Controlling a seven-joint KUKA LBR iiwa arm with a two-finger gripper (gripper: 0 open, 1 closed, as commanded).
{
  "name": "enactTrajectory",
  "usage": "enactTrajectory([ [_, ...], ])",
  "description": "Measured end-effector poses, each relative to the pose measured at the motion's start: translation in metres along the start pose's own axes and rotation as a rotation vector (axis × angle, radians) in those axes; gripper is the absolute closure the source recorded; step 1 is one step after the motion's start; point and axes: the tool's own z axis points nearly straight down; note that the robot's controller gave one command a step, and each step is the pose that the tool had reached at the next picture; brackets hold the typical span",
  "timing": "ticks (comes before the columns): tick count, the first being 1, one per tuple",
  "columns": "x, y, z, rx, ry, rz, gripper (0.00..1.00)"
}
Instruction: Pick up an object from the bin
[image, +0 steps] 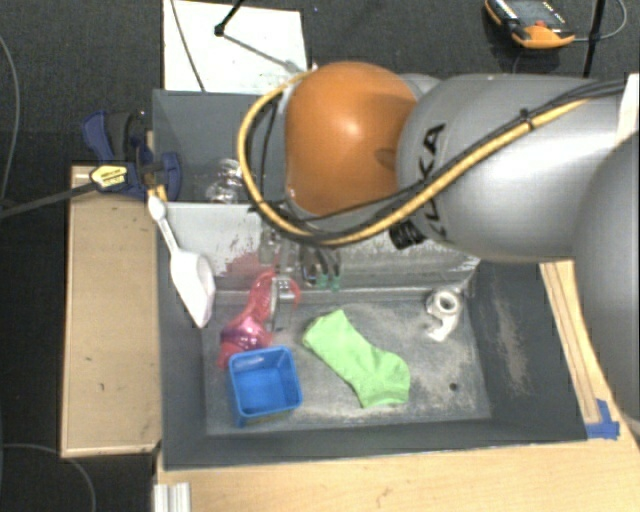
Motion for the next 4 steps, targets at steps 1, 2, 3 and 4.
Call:
enactTrajectory([
  [1, -0.002, -0.002, -0.005, -0.001, -0.008, 0.006, 0.0],
  [2, 0.009, 0.002, 0.042, 0.0, -0.01, -0.134, 0.0],
  [3, 0.026, 0.014, 0.072, 0.001, -0.007, -0.455, 0.0],
  [4, 0.035, 0.029, 0.106, 0.002, -0.006, -0.615, 0.0],
])
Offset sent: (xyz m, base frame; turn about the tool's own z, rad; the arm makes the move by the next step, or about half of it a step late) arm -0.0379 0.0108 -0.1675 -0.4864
